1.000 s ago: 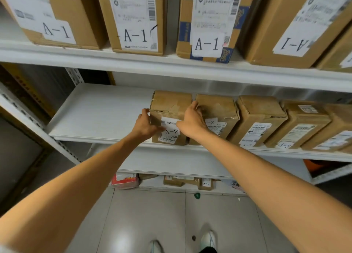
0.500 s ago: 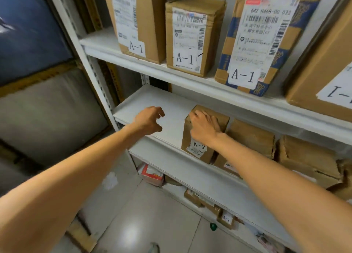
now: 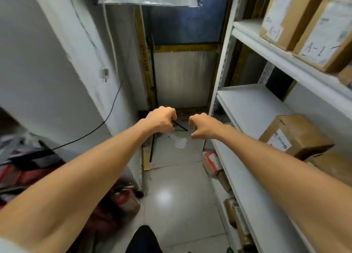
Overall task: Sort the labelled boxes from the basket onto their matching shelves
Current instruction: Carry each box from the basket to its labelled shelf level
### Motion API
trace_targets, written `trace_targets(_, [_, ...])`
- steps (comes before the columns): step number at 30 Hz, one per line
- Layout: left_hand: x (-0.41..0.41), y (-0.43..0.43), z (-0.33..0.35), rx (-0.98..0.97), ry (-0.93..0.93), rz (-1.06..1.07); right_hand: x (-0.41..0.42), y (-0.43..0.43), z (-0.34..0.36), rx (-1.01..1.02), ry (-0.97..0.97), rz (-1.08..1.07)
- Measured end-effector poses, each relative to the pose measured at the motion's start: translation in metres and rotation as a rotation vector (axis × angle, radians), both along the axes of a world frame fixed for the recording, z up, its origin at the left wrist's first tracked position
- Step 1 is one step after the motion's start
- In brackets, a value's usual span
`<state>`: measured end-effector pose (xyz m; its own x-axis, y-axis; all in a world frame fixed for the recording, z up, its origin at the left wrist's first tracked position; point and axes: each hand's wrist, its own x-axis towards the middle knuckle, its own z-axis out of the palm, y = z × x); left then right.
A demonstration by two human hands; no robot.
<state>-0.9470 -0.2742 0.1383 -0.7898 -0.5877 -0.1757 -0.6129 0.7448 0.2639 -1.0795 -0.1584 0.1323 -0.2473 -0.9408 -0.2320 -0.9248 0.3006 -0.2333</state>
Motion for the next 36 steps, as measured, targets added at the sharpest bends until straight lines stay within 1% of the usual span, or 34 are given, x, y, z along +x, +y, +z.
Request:
trace_targets(4, [0.111,0.001,0.0,0.027,-0.042,0.224,0.085,-0.034,0.002,0.013,-0.026,0.27])
trace_targets(6, [0.173,0.004,0.001,0.04,-0.026,0.35,0.134,-0.05,0.008,0.021,-0.021,0.415])
trace_targets(11, [0.338,0.049,0.004,0.047,-0.045,0.668,0.27,-0.067,0.023,0.036,0.027,0.746])
trace_targets(13, [0.4,0.083,0.004,0.088,-0.027,0.762,0.329,-0.059,0.028,0.033,0.053,0.879])
trace_targets(16, [0.483,0.144,0.007,0.151,-0.024,0.91,0.42,-0.036,0.033,0.103,0.078,1.062])
trace_targets(19, [0.553,0.203,0.007,0.17,-0.005,1.096,0.508,-0.006,0.029,0.151,0.027,1.221])
trace_targets(22, [0.608,0.258,0.005,0.17,-0.023,1.254,0.592,0.037,0.031,0.147,0.019,1.387])
trace_targets(24, [0.639,0.291,0.002,0.185,-0.028,1.351,0.64,0.064,0.036,0.122,-0.041,1.457])
trace_targets(26, [0.669,0.319,-0.005,0.204,-0.001,1.439,0.677,0.083,0.037,0.098,-0.058,1.502])
trace_targets(31, [0.722,0.363,-0.024,0.261,0.084,1.583,0.739,0.096,0.017,0.144,0.037,1.573])
trace_targets(36, [0.769,0.361,-0.048,0.304,0.12,1.625,0.793,0.074,-0.004,0.177,0.099,1.608])
